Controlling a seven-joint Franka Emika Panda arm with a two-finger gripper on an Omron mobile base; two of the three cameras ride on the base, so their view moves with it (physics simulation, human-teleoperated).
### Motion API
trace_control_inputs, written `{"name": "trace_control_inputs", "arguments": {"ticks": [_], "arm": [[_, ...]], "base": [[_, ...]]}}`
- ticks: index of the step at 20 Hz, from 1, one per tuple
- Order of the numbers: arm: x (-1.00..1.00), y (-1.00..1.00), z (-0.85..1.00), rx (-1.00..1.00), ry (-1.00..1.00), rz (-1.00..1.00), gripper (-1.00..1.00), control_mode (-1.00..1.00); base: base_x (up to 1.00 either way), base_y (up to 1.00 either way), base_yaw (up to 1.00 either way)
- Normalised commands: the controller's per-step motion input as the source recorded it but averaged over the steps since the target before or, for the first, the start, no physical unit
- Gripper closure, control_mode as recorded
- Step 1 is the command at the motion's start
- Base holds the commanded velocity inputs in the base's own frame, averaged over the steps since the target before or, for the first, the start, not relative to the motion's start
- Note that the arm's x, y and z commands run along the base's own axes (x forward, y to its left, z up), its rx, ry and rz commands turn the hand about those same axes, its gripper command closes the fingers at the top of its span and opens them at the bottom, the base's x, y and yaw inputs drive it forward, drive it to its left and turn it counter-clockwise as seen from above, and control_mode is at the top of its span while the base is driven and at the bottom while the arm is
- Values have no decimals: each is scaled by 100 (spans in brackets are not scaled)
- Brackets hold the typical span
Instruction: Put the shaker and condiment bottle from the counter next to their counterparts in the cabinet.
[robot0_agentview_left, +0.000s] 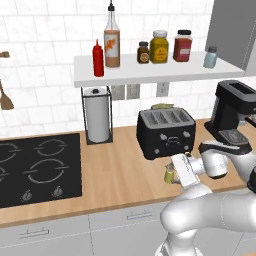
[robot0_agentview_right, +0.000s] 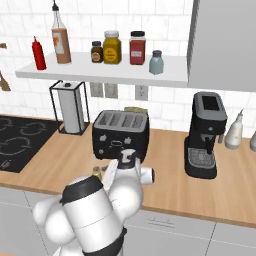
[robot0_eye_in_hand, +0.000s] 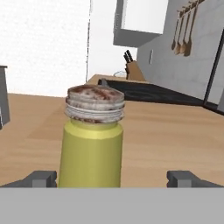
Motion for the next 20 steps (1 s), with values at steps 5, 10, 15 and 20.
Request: {"name": "trace_control_inputs", "arguments": {"ticks": [5, 10, 15, 20], "arm": [[0, 28, -2, 0, 0, -3, -100, -100], [1, 25, 1, -1, 6, -5, 100, -100], [-20, -37, 72, 0, 25, -13, 100, -100], [-85, -38, 96, -1, 19, -10, 100, -100]], "base": [[0, 0, 0], [0, 0, 0], [0, 0, 0], [0, 0, 0]]}}
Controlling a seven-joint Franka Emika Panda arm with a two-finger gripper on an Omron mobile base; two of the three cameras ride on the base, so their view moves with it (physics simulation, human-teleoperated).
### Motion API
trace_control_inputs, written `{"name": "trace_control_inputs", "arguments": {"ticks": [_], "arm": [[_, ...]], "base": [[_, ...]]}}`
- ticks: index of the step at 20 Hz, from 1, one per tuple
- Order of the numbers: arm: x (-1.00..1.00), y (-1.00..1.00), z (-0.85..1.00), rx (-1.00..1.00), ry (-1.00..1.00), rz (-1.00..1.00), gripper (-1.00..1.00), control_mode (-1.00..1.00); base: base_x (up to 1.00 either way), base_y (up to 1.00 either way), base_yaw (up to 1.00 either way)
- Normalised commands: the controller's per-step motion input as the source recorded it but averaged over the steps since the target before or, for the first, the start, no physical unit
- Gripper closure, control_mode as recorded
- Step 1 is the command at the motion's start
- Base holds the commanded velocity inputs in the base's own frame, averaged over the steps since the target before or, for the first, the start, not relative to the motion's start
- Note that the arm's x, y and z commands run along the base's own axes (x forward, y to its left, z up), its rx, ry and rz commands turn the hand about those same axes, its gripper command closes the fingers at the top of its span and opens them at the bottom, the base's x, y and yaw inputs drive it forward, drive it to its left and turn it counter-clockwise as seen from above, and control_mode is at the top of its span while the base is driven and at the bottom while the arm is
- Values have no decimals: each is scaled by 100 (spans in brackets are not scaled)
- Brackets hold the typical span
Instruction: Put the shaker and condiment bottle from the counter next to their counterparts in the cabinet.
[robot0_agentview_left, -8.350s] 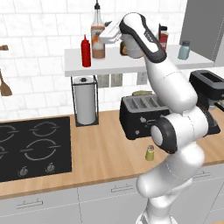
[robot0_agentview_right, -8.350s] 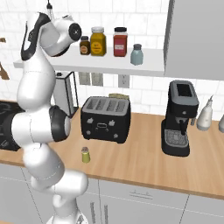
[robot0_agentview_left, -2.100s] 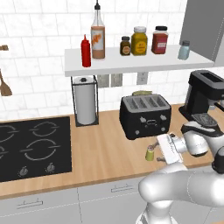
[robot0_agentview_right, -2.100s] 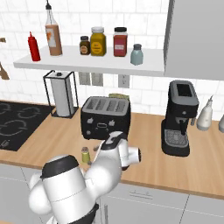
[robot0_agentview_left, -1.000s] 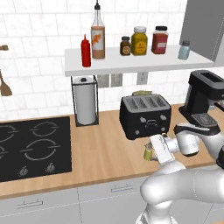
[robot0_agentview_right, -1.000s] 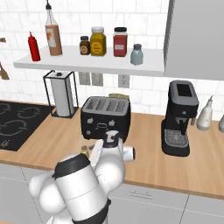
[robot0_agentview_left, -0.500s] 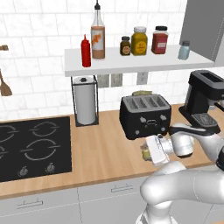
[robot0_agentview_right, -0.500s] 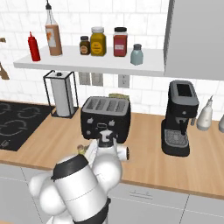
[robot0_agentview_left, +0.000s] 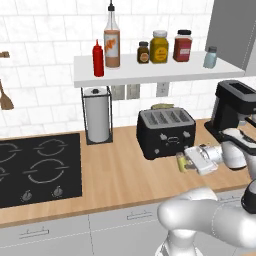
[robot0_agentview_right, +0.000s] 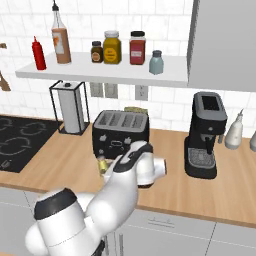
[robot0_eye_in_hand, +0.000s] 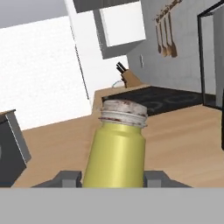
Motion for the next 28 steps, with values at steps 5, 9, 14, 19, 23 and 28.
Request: {"name": "trace_control_inputs", "arguments": {"ticks": [5, 9, 14, 19, 23, 28], "arm": [[-100, -5, 92, -1, 4, -10, 100, -100], [-100, -2, 100, 5, -5, -23, 100, -100], [-68, 1, 100, 2, 0, -49, 100, -100], [-29, -1, 100, 7, 2, -47, 100, -100], [0, 0, 100, 8, 8, -37, 100, -100], [0, 0, 100, 2, 5, -35, 100, -100]], "base": [[0, 0, 0], [0, 0, 0], [0, 0, 0], [0, 0, 0], [0, 0, 0], [0, 0, 0]]}}
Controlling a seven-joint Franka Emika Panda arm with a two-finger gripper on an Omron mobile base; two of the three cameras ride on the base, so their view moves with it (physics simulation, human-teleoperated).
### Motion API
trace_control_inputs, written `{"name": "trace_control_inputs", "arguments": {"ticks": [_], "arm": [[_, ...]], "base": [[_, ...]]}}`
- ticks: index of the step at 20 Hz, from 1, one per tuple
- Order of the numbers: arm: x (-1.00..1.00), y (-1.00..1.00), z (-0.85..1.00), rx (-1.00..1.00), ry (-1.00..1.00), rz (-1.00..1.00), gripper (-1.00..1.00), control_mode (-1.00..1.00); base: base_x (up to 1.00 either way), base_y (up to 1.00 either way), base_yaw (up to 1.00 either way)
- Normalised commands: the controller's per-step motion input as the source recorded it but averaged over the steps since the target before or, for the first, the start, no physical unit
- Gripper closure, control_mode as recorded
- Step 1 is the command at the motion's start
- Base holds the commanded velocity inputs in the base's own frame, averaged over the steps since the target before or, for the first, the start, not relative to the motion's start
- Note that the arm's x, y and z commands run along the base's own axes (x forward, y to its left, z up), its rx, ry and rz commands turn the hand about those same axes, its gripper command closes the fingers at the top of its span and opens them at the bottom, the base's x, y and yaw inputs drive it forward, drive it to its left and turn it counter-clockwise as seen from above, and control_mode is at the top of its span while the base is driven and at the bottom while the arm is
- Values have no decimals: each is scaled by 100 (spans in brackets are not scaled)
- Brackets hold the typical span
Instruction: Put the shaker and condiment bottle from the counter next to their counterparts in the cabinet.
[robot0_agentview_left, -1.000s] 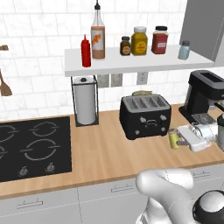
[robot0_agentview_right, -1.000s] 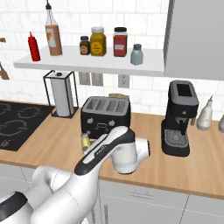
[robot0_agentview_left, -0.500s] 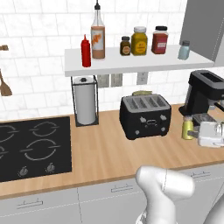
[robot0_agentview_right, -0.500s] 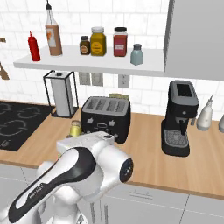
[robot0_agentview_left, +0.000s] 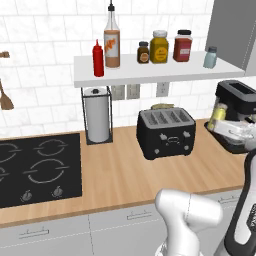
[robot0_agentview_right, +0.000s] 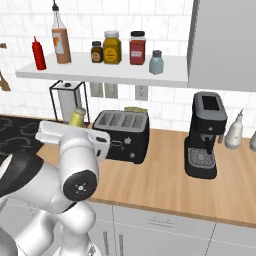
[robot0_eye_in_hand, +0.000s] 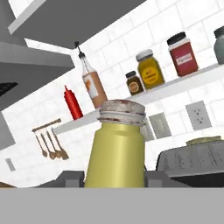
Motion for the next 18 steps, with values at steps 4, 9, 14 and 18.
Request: {"name": "trace_control_inputs", "arguments": {"ticks": [4, 9, 14, 18], "arm": [[8, -1, 100, 0, 3, -38, 100, -100], [29, -13, 91, -1, 18, -45, 100, -100], [16, -2, 35, -8, -1, -48, 100, -100], [0, 0, -4, -28, -3, -41, 100, -100]], "base": [[0, 0, 0], [0, 0, 0], [0, 0, 0], [0, 0, 0]]}}
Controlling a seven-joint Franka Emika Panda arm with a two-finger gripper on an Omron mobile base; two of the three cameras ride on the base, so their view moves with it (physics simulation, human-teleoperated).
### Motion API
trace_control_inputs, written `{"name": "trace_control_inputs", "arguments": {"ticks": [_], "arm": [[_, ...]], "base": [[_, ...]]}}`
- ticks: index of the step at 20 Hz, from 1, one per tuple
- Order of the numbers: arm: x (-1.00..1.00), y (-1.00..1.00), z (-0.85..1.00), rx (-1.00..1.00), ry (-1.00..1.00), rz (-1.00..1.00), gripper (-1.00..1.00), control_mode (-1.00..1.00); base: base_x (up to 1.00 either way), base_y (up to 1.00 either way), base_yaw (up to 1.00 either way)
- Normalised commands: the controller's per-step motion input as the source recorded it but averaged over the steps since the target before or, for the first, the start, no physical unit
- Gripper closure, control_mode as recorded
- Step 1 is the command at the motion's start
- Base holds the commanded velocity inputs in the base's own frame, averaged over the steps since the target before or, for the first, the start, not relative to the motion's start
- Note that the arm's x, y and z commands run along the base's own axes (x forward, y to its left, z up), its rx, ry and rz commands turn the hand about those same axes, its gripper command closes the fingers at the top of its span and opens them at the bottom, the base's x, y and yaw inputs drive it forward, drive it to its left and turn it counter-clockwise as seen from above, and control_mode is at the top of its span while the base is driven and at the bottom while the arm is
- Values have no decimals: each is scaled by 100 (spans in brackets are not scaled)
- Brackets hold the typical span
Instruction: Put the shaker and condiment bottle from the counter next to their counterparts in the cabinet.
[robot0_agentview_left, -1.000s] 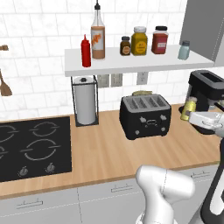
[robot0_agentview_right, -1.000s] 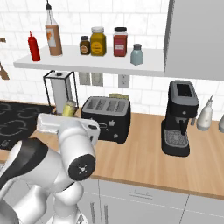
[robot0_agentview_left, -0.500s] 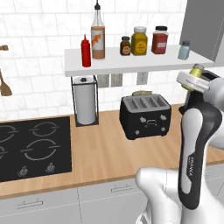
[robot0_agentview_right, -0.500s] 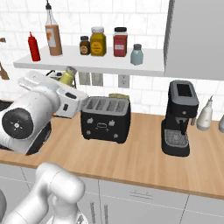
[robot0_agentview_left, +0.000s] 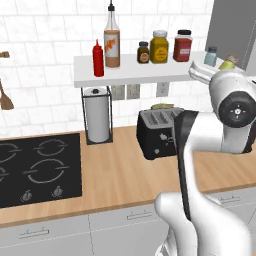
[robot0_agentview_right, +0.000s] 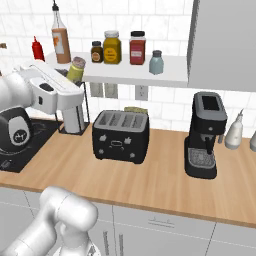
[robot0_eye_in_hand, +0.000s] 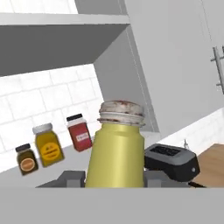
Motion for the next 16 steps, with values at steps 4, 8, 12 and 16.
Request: {"name": "trace_control_inputs", "arguments": {"ticks": [4, 8, 12, 16], "arm": [[15, 0, -6, -39, 13, -24, 100, -100], [17, 6, 0, -16, 17, 1, 100, -100], [14, 0, -6, 1, -2, 0, 100, -100], [65, 6, -28, 5, -11, 0, 100, -100]], "base": [[0, 0, 0], [0, 0, 0], [0, 0, 0], [0, 0, 0]]}}
